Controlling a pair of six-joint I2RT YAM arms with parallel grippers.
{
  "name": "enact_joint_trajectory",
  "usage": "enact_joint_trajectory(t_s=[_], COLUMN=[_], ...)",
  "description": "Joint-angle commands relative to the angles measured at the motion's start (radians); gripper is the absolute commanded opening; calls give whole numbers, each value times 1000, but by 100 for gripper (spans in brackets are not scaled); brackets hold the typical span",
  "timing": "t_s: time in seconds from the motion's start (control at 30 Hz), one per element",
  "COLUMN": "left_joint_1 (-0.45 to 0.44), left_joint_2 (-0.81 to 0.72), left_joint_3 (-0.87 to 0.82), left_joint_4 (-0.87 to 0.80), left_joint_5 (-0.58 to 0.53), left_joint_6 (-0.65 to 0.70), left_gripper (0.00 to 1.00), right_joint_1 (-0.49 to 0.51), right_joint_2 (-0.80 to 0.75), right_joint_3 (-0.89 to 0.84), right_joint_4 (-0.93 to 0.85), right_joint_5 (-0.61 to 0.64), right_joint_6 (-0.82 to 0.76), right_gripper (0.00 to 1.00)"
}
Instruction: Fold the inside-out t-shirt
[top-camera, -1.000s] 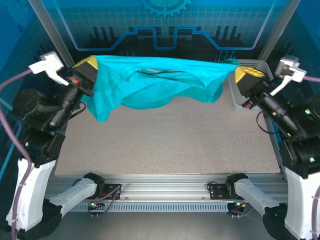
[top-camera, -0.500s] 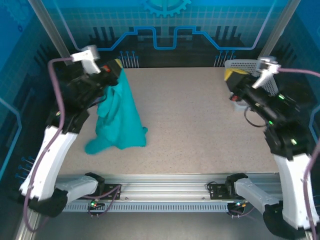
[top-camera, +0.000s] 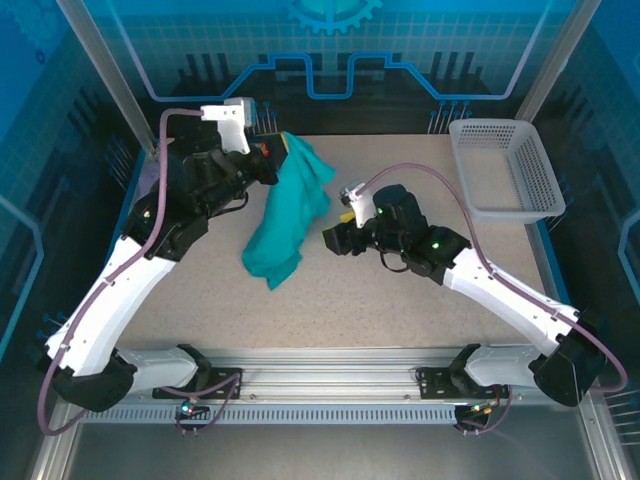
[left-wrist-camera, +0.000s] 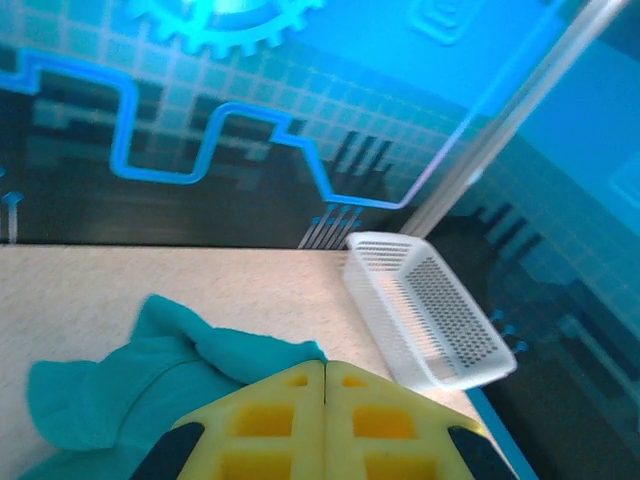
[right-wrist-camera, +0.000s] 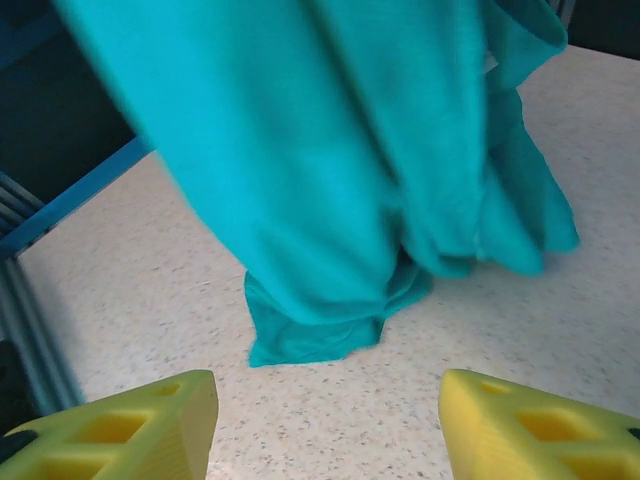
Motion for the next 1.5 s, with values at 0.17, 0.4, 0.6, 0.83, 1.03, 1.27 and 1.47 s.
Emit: enact_joint_trajectory(t_s=[0.17, 0.4, 0.6, 0.83, 1.03, 1.27, 1.47], left_joint_1=[-19, -20, -19, -21, -21, -21, -21], left_joint_2=[-6, 31, 61, 73, 76, 77, 158], left_joint_3=[51, 18, 15, 2, -6, -58, -140], left_joint_4=[71, 107, 91, 88, 79, 123, 147], left_joint_5=[99, 214, 224, 223, 206, 207, 290], left_joint_6=[136, 164, 176, 177, 195, 207, 159], left_gripper=[0, 0, 0, 0, 0, 0, 50], right_joint_1=[-161, -153, -46, 54, 56, -69, -341], right_joint_2=[-230, -272, -206, -48, -1, -87, -65], right_joint_3=[-56, 31, 133, 272, 300, 256, 252], right_joint_4=[27, -62, -84, -91, -118, -152, -328], right_joint_5=[-142, -323, -214, -7, 174, 180, 144], right_joint_6=[-103, -234, -247, -166, -154, -179, -51], right_gripper=[76, 83, 81, 73, 25, 0, 0])
